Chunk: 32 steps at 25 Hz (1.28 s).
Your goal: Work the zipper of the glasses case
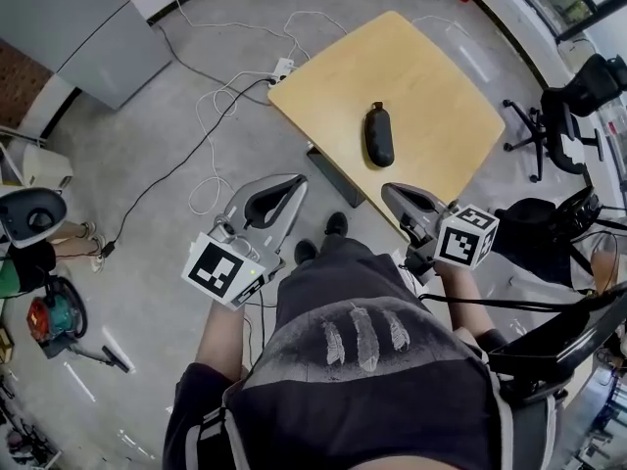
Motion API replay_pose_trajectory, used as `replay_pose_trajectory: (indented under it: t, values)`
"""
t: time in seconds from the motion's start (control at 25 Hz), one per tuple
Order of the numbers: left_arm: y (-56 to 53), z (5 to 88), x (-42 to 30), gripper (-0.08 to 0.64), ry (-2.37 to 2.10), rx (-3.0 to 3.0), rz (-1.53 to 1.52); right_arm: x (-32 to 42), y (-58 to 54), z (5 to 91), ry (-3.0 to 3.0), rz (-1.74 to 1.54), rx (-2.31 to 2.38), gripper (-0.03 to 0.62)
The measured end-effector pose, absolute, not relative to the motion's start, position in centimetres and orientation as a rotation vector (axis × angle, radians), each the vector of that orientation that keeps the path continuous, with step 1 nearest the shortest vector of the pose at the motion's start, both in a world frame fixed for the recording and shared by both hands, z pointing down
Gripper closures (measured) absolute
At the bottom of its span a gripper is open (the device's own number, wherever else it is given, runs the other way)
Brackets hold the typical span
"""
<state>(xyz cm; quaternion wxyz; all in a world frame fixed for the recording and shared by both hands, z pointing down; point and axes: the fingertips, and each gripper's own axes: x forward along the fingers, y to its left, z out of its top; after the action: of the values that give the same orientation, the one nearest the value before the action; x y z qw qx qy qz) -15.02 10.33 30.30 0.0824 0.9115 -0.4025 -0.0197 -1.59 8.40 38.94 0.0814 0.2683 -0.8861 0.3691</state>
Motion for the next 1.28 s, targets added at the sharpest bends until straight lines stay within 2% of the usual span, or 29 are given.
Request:
replay_pose_trajectory:
  t: [0.24,0.48,0.76,1.0,1.08,1.28]
  values:
    - [7.8,30.1,-16.3,0.56,-1.3,2.681,0.035,-2.9,5.5,40.4,-2.645,1.112,0.704,0.591]
    - [2.7,31.6,-14.3,0.56,-1.318,2.632,0.117,1.4,-0.3,43.3,-2.559,1.081,0.771,0.591]
    - [-1.5,33.8,-9.5,0.56,-1.283,2.619,0.22,7.1,-5.9,51.4,-2.393,1.085,0.803,0.587]
    - [-3.3,36.4,-7.7,0.56,-1.238,2.609,0.336,6.0,-7.0,56.0,-2.321,1.213,0.692,0.334]
    - [-3.8,37.4,-7.0,0.56,-1.216,2.607,0.373,5.6,-7.5,56.8,-2.307,1.241,0.675,0.307]
    - [-5.2,38.8,-5.8,0.56,-1.171,2.617,0.413,4.3,-9.2,59.9,-2.252,1.329,0.639,0.295]
